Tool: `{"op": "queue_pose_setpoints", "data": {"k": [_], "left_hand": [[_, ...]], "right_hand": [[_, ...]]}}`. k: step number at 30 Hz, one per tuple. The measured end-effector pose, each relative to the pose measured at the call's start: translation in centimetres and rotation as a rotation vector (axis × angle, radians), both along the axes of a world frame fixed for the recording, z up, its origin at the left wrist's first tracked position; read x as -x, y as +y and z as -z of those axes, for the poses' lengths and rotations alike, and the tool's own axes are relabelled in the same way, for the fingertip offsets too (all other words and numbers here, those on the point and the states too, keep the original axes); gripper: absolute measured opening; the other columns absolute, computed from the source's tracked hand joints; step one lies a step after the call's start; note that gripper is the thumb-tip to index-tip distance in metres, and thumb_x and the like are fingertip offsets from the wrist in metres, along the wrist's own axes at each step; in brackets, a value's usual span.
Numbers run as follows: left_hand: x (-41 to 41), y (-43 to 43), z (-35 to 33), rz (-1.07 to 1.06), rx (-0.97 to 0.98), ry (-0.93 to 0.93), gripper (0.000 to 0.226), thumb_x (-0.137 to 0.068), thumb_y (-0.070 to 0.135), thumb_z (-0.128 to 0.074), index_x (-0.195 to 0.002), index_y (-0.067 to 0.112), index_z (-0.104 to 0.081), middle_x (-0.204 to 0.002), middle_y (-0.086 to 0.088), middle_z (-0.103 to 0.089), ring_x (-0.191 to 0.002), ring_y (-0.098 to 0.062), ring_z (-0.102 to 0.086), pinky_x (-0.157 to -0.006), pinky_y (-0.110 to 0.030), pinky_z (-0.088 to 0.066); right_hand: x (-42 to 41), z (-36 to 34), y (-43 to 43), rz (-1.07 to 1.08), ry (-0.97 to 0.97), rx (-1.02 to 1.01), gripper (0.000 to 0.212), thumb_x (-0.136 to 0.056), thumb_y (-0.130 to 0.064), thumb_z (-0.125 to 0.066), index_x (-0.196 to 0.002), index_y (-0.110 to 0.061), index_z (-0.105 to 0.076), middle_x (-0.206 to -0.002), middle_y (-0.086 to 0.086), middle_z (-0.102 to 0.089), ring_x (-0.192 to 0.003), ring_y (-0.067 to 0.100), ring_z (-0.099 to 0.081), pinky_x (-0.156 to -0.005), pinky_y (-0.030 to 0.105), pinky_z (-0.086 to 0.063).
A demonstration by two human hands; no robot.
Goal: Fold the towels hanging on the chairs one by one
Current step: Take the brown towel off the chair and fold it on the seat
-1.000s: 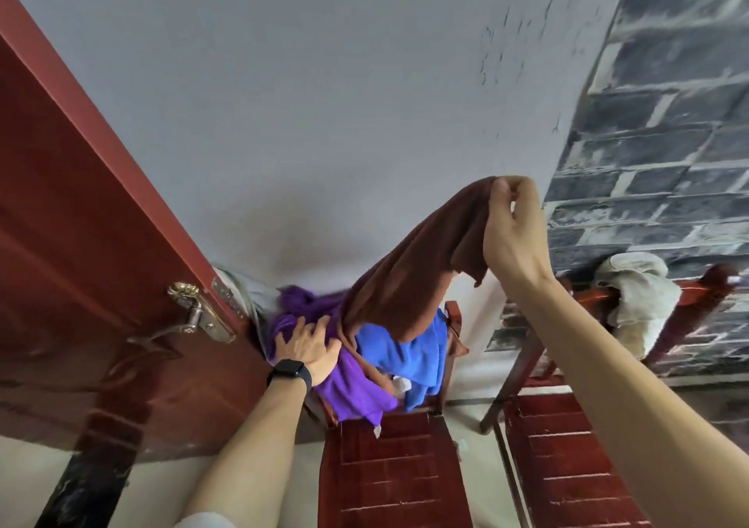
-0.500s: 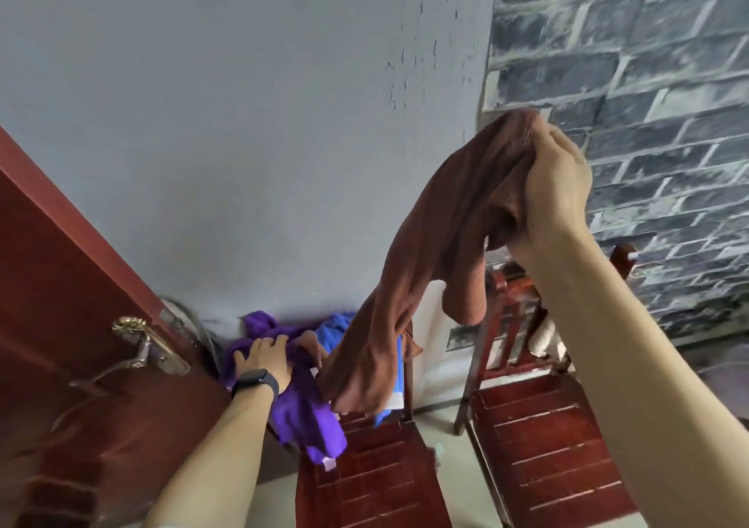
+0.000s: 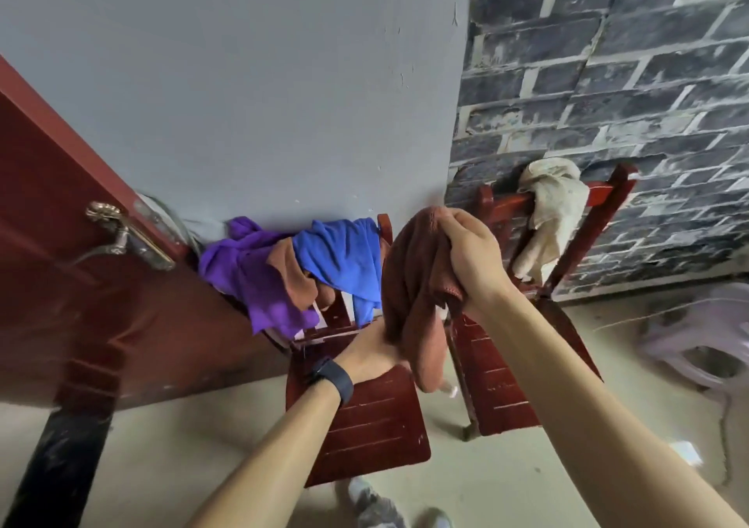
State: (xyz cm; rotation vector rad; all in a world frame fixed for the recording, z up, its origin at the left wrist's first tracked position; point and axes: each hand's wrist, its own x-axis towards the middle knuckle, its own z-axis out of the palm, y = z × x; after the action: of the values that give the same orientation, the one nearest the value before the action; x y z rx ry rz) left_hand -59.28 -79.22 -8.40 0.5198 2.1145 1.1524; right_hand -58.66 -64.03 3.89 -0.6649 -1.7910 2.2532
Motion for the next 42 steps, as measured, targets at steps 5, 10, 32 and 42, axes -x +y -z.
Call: {"op": "queue_pose_setpoints", "data": {"k": [5,10,32,42], "left_hand": [[-3.4,-0.5,2.6,-0.324,-0.156,-0.185,0.007,-0.084,0.016,-0.073,-0.089,0.021,-0.07,-0.087,0.007,-0.074,-0.082,-0.003,-0.063,-0.077,-0.023,-0.05],[-4.3,0.0,1.0,-0.616,-0.421,-0.509,0.027,-0.087,0.019,-0.072,-0.112,0.009,-0.072,-0.109,-0.013,-0.074,-0.103,-0.027,-0.069,-0.094,-0.037,-0.054],[-5.9,-3.4,4.0,-0.332,0.547,0.057,0.049,-0.075,0.045,-0.071,-0.114,0.023,-0.053,-0.106,-0.001,-0.066,-0.097,-0.024,-0.064,-0.073,-0.028,-0.047],[-3.3,-9.8,3.0,-0.435,0.707,0.324,0.023,-0.084,0.042,-0.061,-0.097,0.029,-0.074,-0.099,-0.004,-0.075,-0.102,-0.033,-0.065,-0.079,-0.032,-0.051]], "right_hand": [[-0.5,4.7,5.4,0.206,-0.137,-0.137,0.021,-0.098,-0.025,-0.057,-0.089,-0.015,-0.073,-0.083,-0.002,-0.071,-0.082,0.013,-0.068,-0.079,0.03,-0.055],[-7.3,12.6,7.7,0.076,-0.459,-0.304,0.036,-0.094,-0.048,-0.051,-0.079,-0.017,-0.063,-0.081,0.0,-0.064,-0.074,0.016,-0.058,-0.074,0.036,-0.047],[-14.6,14.1,1.5,-0.206,-0.216,-0.282,0.026,-0.102,-0.033,-0.053,-0.084,-0.019,-0.065,-0.079,-0.004,-0.07,-0.078,0.005,-0.068,-0.065,0.017,-0.051],[-13.2,12.7,6.8,-0.043,-0.252,-0.347,0.027,-0.101,-0.039,-0.054,-0.093,-0.017,-0.069,-0.086,0.006,-0.071,-0.079,0.021,-0.068,-0.067,0.038,-0.057]]}}
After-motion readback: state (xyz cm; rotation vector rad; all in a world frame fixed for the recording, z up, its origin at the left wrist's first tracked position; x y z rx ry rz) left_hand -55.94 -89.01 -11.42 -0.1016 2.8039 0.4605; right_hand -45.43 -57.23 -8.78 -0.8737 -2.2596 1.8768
